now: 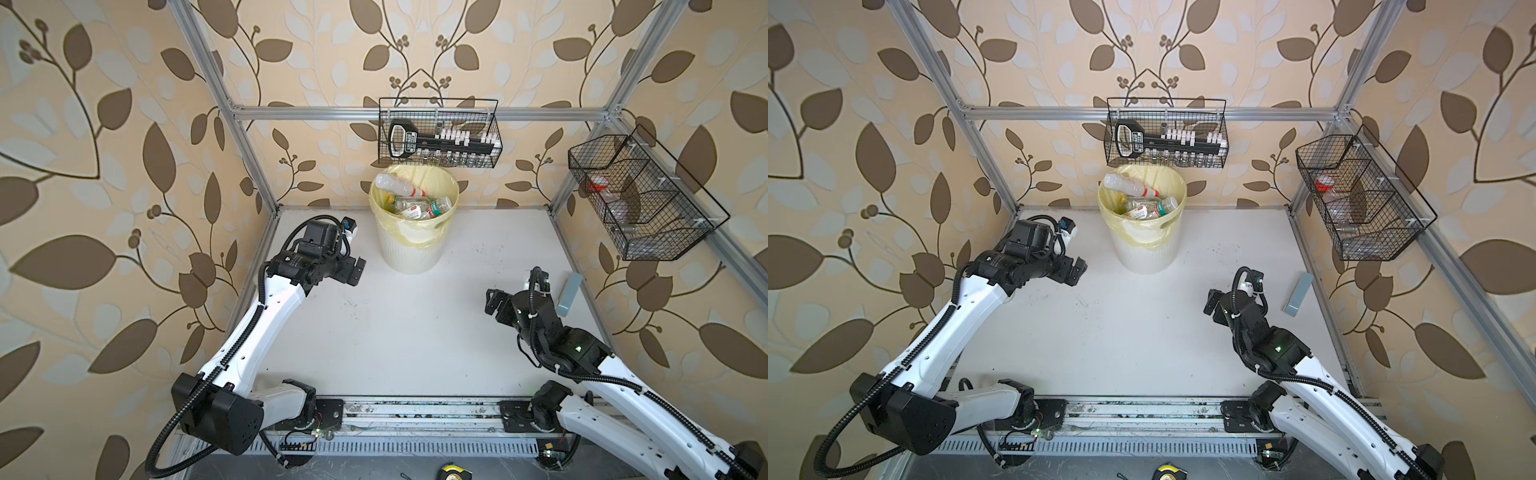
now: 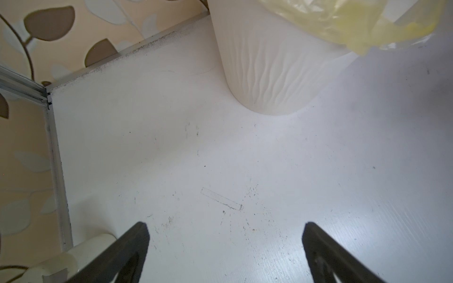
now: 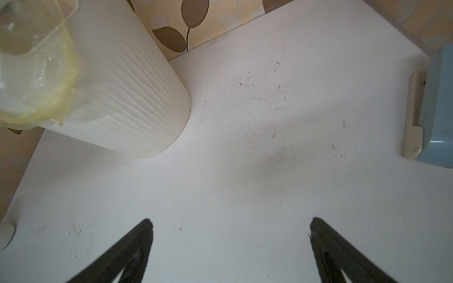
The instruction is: Throw the plastic bottles in the bin
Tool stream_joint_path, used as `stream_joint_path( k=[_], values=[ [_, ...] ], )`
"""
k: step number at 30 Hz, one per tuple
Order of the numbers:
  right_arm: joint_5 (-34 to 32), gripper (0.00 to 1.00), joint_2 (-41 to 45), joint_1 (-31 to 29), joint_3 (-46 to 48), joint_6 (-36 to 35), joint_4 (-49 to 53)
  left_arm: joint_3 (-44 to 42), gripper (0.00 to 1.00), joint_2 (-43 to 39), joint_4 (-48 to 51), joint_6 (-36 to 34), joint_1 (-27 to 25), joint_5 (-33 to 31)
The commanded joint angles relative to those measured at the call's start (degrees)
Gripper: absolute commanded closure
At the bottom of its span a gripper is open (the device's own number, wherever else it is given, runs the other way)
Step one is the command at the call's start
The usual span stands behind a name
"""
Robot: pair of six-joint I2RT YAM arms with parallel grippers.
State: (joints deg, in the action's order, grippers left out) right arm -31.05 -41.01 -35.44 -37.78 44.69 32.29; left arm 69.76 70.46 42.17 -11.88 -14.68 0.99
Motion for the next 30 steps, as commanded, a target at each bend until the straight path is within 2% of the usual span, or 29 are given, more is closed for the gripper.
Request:
stream_joint_path(
  k=[1, 6, 10, 15, 21, 25, 30],
  values=[
    [-7.60, 0.00, 1.38, 0.21, 0.26, -3.86, -1.05, -4.17, 0.01, -0.41, -6.46, -0.06, 3.80, -0.07],
    [-14.18, 0.00, 3.09, 0.42, 4.08, -7.66, -6.03, -12.60, 0.01, 1.63, -17.34, 1.67, 10.95, 4.12],
    [-16.25, 0.00, 4.21, 0.63, 6.91, -10.79, -10.65, -15.08, 0.01, 7.27, -20.77, 2.61, 12.65, 2.06],
    [-19.88, 0.00, 5.21, 1.29, 9.26, -16.02, -15.02, -20.12, 0.01, 9.59, -29.23, 7.19, 18.24, 11.78],
    [-23.71, 0.00, 6.62, 1.60, 13.97, -23.79, -23.62, -28.49, 0.01, 8.61, -43.26, 8.70, 18.54, 11.13],
    [-26.37, 0.00, 7.28, 2.29, 18.40, -29.40, -31.95, -33.49, 0.01, 8.38, -53.26, 10.02, 18.53, 8.35],
    [-28.27, 0.00, 7.34, 4.78, 24.37, -37.00, -44.00, -38.81, 0.01, 8.49, -65.39, 9.76, 18.54, 8.56]
  ],
)
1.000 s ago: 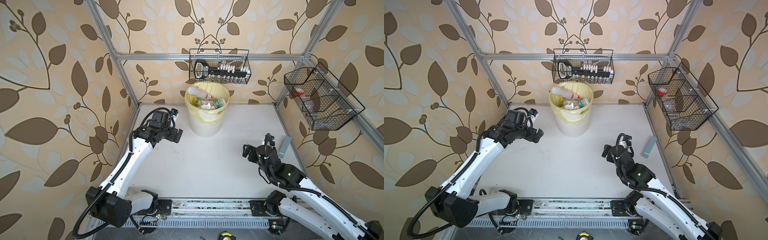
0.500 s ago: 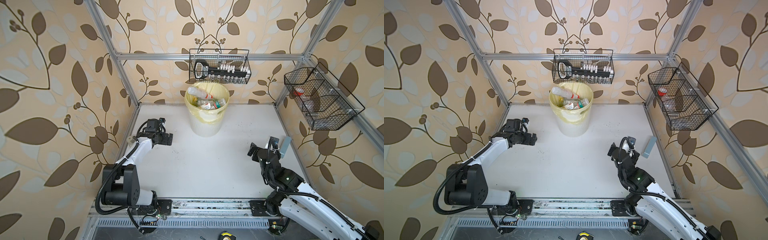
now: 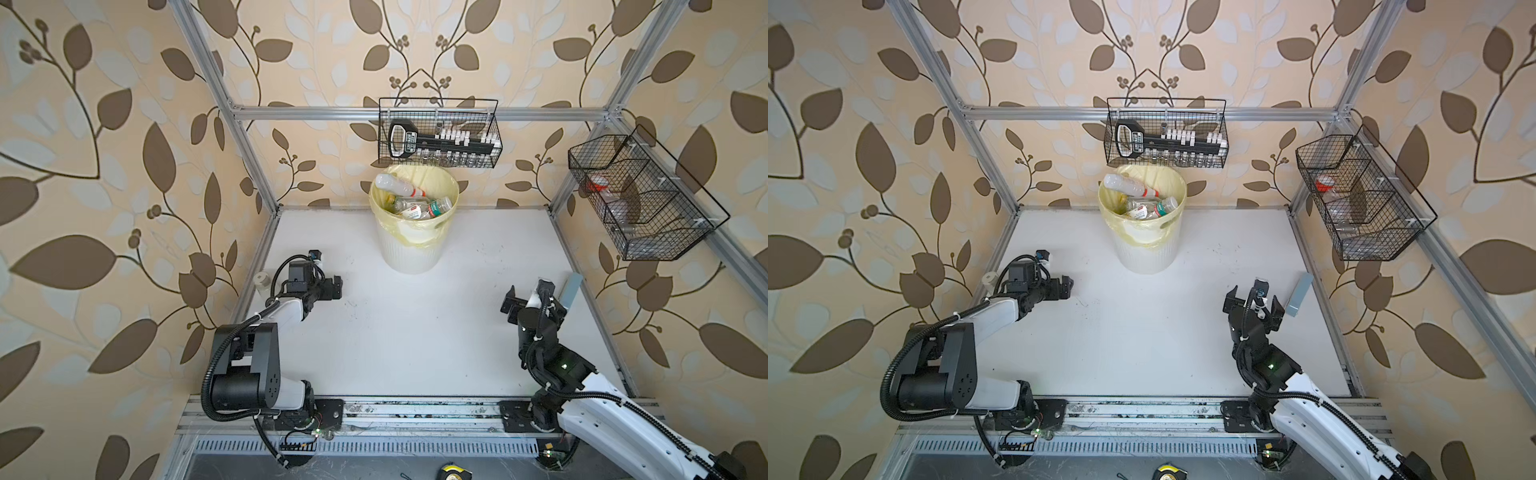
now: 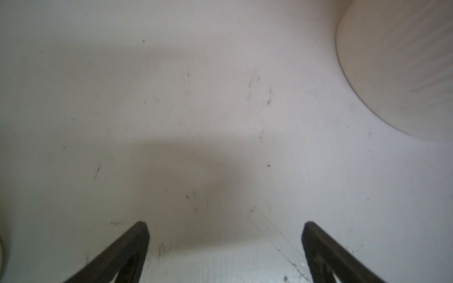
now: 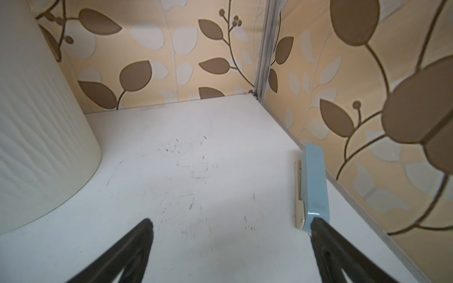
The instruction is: Throw the plastic bottles in the bin
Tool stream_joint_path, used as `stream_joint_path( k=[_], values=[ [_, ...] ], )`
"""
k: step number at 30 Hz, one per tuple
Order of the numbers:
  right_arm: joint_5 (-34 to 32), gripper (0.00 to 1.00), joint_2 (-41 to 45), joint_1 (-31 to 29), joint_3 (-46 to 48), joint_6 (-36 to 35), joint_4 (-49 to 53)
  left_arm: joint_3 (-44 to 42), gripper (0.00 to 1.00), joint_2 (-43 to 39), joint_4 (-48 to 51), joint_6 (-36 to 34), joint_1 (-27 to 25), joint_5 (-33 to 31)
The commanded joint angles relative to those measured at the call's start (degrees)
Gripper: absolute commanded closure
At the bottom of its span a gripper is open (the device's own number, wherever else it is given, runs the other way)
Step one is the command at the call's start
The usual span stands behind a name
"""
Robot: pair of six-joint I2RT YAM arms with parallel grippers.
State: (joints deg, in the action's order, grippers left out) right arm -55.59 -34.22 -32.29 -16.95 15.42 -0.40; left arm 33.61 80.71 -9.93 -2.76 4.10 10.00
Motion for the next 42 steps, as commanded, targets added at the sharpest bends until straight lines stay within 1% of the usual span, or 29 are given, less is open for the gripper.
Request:
stream_joint_path(
  k=[1, 4, 8, 9, 11, 13, 14, 15, 16, 17, 18, 20, 22, 25, 26, 27, 28, 30, 32, 37, 40, 42],
  values=[
    [-4.41, 0.00, 0.67, 2.30, 4.48, -7.80, -13.18, -2.97, 0.01, -1.53, -13.58, 0.29, -0.19, 0.17],
    [-5.37, 0.00, 1.74, 5.40, 8.37, -7.25, -19.99, -6.14, 0.01, -1.23, -18.53, -0.66, -0.15, 2.43],
    [-4.78, 0.00, 1.26, 9.97, 16.13, -6.90, -35.84, -11.77, 0.01, 0.58, -29.73, -1.26, -0.04, 3.59],
    [-4.82, 0.00, 0.51, 11.10, 17.56, -6.13, -39.08, -12.02, 0.01, 0.62, -30.38, -0.75, 0.06, 2.92],
    [-4.65, 0.00, -1.18, 13.47, 18.60, -5.14, -41.83, -11.66, 0.01, 0.76, -29.71, -0.60, 0.42, 3.19],
    [-2.77, 0.00, -3.18, 15.52, 18.29, -6.37, -42.36, -12.04, 0.01, 1.00, -30.45, -0.32, 0.68, 3.19],
    [-1.65, 0.00, -4.52, 16.49, 18.33, -6.99, -43.41, -12.96, 0.01, 1.29, -32.49, -0.23, 0.90, 3.67],
    [-0.96, 0.00, -6.05, 17.52, 18.54, -6.80, -45.06, -14.54, 0.01, 4.84, -38.74, 0.02, 1.17, 4.34],
    [-0.80, 0.00, -7.65, 18.25, 18.79, -6.09, -46.98, -15.06, 0.01, 5.90, -41.16, 0.74, 1.45, 4.22],
    [-0.24, 0.00, -9.49, 19.21, 19.20, -5.16, -49.34, -14.33, 0.01, 5.24, -38.47, 0.83, 1.76, 4.42],
    [0.79, 0.00, -11.71, 20.16, 19.54, -4.28, -51.64, -13.20, 0.01, 3.83, -33.64, 0.28, 1.87, 4.37],
    [2.35, 0.00, -16.01, 21.66, 19.33, -3.66, -54.96, -13.66, 0.01, 4.96, -36.75, 0.71, 1.85, 4.42],
    [3.71, 0.00, -20.66, 22.77, 19.03, -3.90, -59.08, -13.11, 0.01, 4.14, -34.13, 0.48, 1.94, 4.42],
    [5.81, 0.00, -29.34, 23.76, 19.14, -4.18, -68.49, -13.13, 0.01, 4.18, -34.34, 0.55, 1.96, 4.50],
    [6.43, 0.00, -32.58, 23.94, 18.99, -5.04, -71.35, -13.01, 0.01, 4.47, -34.58, 0.70, 1.96, 4.50],
    [6.30, 0.00, -34.77, 23.45, 18.47, -7.45, -74.44, -12.99, 0.01, 4.30, -34.20, 0.59, 1.94, 4.49],
    [5.79, 0.00, -34.78, 22.44, 17.50, -8.09, -72.77, -12.97, 0.01, 4.36, -34.35, 0.65, 1.97, 4.48],
    [9.11, 0.00, -32.66, 22.67, 15.29, -7.12, -65.28, -13.04, 0.01, 4.26, -34.20, 0.58, 1.92, 4.43],
    [12.14, 0.00, -33.38, 24.55, 14.51, -6.99, -64.59, -13.02, 0.01, 4.30, -34.21, 0.62, 1.91, 4.37],
    [14.38, 0.00, -32.71, 25.38, 13.79, -6.32, -61.77, -13.01, 0.01, 4.28, -34.19, 0.64, 1.97, 4.41],
    [20.85, 0.00, -34.40, 24.78, 13.18, -10.41, -63.38, -13.02, 0.01, 4.25, -34.19, 0.64, 1.97, 4.46],
    [26.28, 0.00, -37.73, 22.42, 11.91, -15.57, -64.98, -13.00, 0.01, 4.27, -34.19, 0.59, 1.92, 4.41]
  ],
)
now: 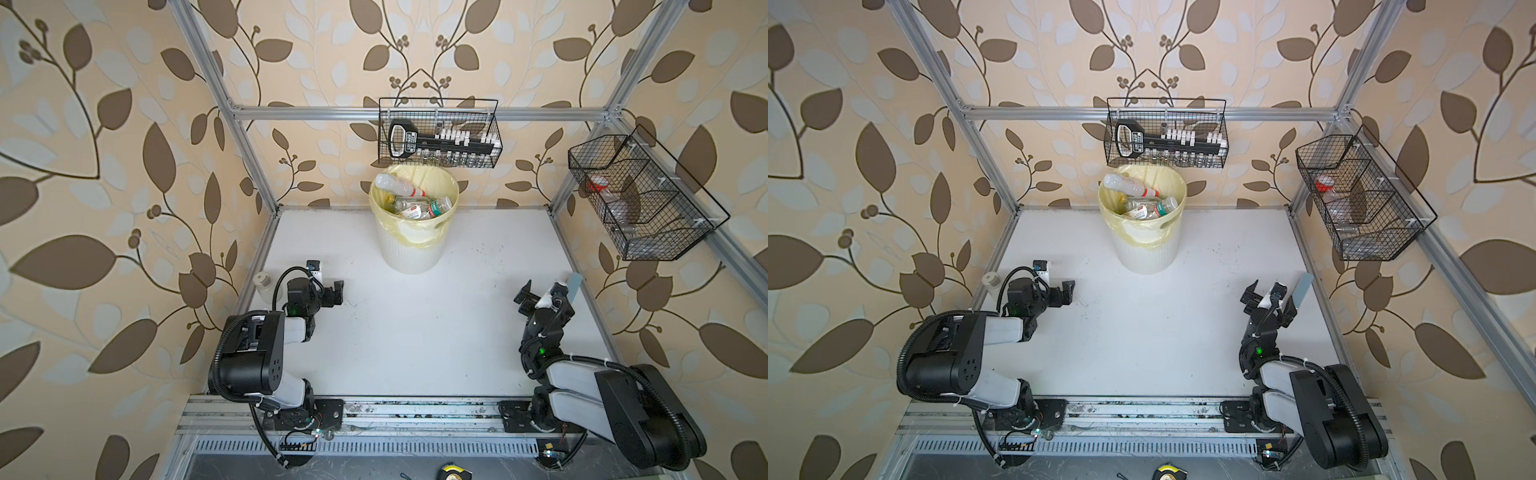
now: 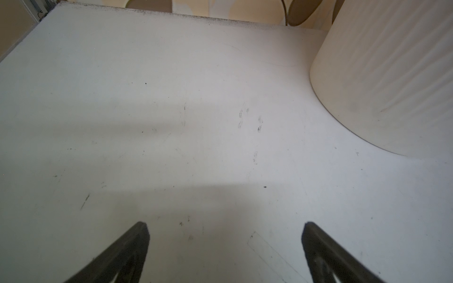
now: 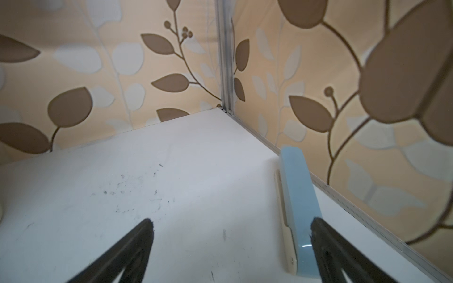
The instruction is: Throw the plastic bottles in the bin
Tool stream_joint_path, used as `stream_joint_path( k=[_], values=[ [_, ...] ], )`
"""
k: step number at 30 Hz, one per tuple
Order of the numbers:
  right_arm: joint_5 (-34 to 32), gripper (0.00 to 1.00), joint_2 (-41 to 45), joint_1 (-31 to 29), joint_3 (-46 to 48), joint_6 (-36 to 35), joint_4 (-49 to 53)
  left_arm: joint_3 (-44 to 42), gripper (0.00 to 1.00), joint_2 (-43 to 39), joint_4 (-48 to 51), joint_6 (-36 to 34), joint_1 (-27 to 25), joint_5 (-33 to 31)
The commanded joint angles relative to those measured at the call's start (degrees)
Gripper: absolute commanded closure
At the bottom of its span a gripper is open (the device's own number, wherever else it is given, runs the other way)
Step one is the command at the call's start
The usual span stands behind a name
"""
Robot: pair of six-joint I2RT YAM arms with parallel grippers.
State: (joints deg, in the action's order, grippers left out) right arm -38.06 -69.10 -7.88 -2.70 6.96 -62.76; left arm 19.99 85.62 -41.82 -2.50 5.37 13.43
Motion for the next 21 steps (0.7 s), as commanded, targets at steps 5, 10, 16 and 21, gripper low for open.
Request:
stream_joint_path(
  k=[5, 10, 16, 21],
  values=[
    [14.32, 0.00, -4.41, 0.37, -1.54, -6.84, -5.48, 0.63, 0.01, -0.64, -2.30, 0.37, 0.68, 0.98],
    [15.69, 0.00, -8.14, 2.11, -4.30, -4.62, -2.55, 0.64, 0.01, -0.75, -2.24, 0.39, 0.70, 1.00],
    [17.86, 0.00, -8.33, 4.28, -5.82, -3.23, 0.50, 0.68, 0.01, -0.66, -2.21, 0.38, 0.70, 0.98],
    [15.92, 0.00, -8.56, 2.51, -5.19, -4.90, -1.46, 0.66, 0.01, -0.67, -2.21, 0.39, 0.69, 0.98]
  ],
)
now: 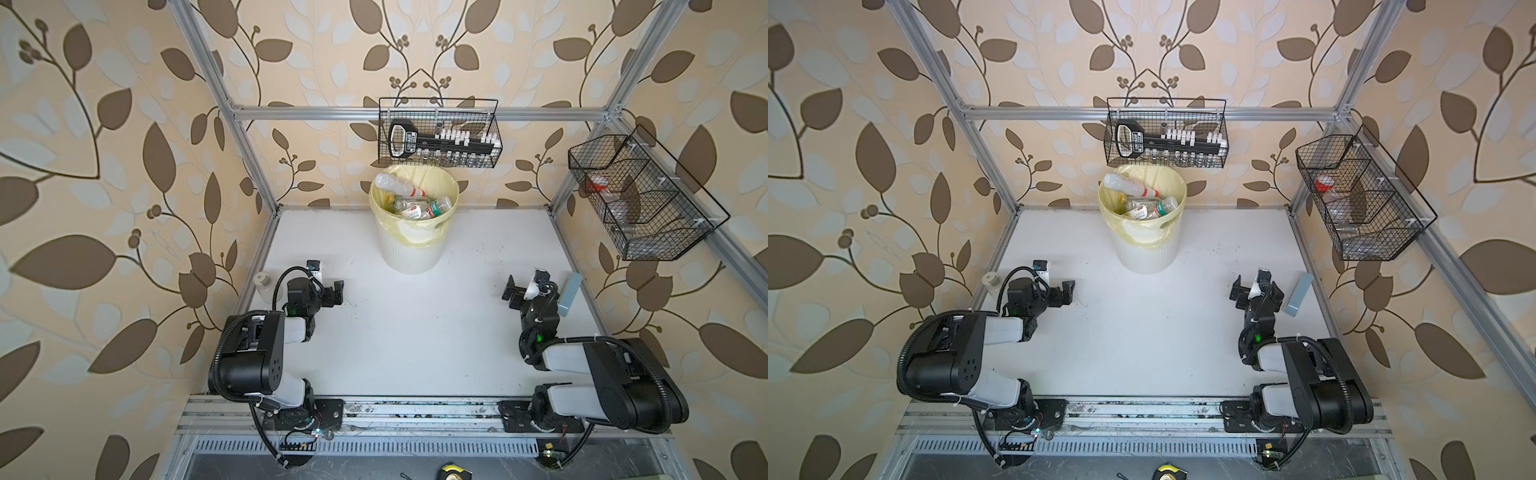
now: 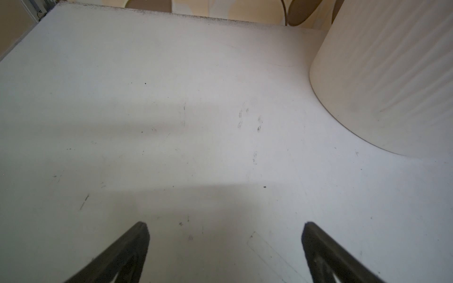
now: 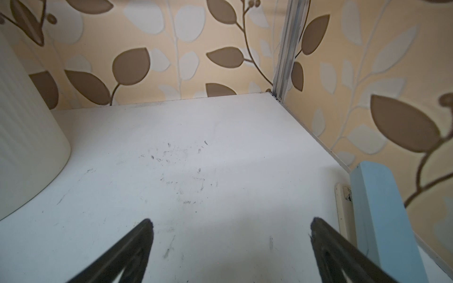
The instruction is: Throw the plastic bottles in the bin
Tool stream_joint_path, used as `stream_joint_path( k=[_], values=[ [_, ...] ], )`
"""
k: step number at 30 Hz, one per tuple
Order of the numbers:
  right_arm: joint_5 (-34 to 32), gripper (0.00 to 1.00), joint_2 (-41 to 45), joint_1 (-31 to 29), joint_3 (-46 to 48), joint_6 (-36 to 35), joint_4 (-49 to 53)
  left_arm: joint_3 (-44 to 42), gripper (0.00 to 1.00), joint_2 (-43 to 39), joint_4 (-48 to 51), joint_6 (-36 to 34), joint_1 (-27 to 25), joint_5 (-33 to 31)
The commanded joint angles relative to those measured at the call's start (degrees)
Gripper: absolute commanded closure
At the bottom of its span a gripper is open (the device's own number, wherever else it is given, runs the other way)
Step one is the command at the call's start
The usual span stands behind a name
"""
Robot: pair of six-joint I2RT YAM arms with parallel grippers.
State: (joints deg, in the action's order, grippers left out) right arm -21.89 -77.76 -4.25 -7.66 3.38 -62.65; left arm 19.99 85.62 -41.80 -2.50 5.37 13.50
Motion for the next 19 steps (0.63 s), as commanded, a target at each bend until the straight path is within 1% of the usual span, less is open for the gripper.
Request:
stream_joint_path(
  k=[1, 9, 12, 14, 19],
  values=[
    [-0.26, 0.00, 0.08, -1.20, -0.12, -1.40, -1.81, 0.71, 0.01, -0.70, -2.32, 0.39, 0.65, 0.96],
    [-1.31, 0.00, -0.28, -2.60, 0.70, -2.70, -3.97, 0.67, 0.01, -0.62, -2.23, 0.39, 0.68, 0.92],
    [-0.72, 0.00, -0.45, -2.31, 0.00, -2.44, -2.85, 0.67, 0.01, -0.61, -2.23, 0.39, 0.69, 0.92],
    [1.21, 0.00, -0.22, -0.43, -0.98, -0.80, -0.45, 0.67, 0.01, -0.65, -2.23, 0.37, 0.68, 0.92],
    [-0.32, 0.00, -0.03, -1.19, -0.14, -1.51, -1.81, 0.67, 0.01, -0.62, -2.23, 0.39, 0.68, 0.92]
  ],
)
